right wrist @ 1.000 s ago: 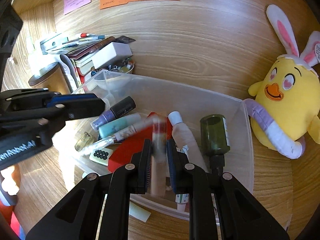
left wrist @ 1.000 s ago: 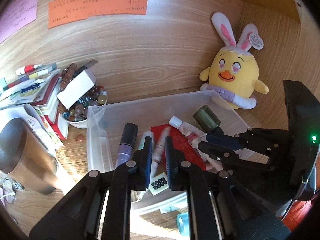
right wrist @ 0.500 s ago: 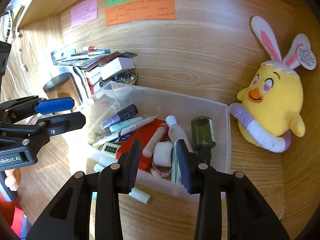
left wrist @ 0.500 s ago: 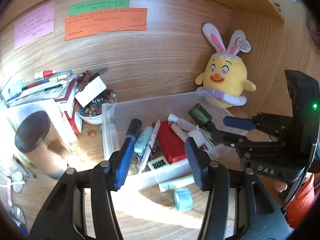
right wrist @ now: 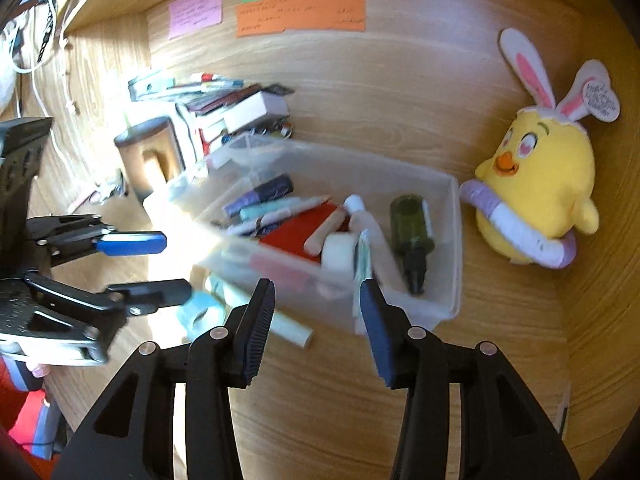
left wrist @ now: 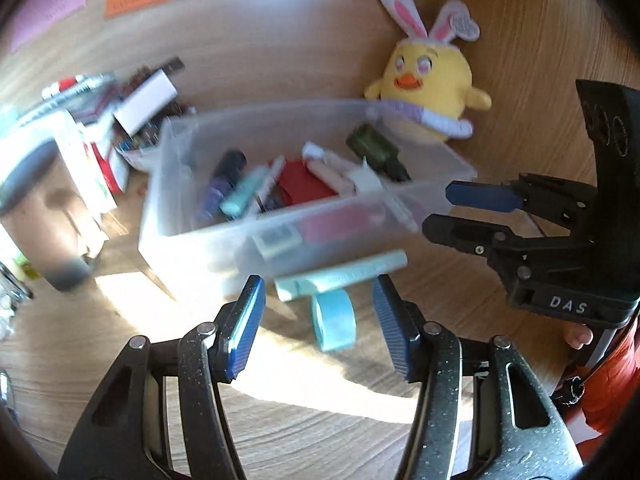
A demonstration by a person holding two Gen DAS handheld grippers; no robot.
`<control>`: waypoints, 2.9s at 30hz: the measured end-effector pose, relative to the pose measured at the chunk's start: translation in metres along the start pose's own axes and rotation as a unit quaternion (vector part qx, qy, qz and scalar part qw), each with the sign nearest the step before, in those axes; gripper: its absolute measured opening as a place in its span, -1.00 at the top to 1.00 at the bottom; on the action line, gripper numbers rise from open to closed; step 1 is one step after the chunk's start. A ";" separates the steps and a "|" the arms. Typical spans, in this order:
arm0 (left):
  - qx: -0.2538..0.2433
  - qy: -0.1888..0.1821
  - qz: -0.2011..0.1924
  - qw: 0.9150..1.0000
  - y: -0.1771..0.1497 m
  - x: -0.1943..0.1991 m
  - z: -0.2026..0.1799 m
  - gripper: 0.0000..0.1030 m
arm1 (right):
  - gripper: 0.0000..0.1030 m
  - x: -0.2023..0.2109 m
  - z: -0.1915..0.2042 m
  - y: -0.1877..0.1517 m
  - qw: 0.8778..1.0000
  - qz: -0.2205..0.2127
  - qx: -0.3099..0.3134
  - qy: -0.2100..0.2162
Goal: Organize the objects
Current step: 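Withdraw both open grippers from the box toward the desk, then grasp the teal tape roll with the left gripper while the right grasps the pale green tube, then carry tape roll and pale green tube into the clear box and open both grippers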
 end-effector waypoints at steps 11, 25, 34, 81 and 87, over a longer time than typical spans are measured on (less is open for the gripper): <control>0.002 -0.026 0.035 0.999 -0.020 -0.020 -0.004 0.64 | 0.21 -0.045 0.010 -0.030 0.997 0.073 0.025 0.022; 0.020 0.004 0.019 1.000 -0.031 0.001 0.027 0.66 | 0.22 -0.035 0.042 -0.031 0.992 0.095 0.056 0.063; 0.035 0.006 0.004 0.999 -0.032 0.011 0.040 0.66 | 0.22 -0.051 0.068 -0.015 0.989 0.100 0.096 0.054; 0.022 0.014 -0.123 0.992 0.075 0.049 0.021 0.66 | 0.72 0.020 0.012 0.058 0.998 -0.057 -0.014 0.025; 0.033 0.014 -0.118 0.992 0.090 0.032 0.025 0.66 | 0.72 0.012 -0.002 0.075 0.998 -0.063 -0.025 0.005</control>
Point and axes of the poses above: each gripper's, at about its wrist camera, not at the fingertips, and x roughly against the way its jaws point, z to its left, y to its top, the point moved 5 cm from there along -x, roughly the way its jaws point, and after that the axes turned 3 degrees about -z, right-handed, at the moved point
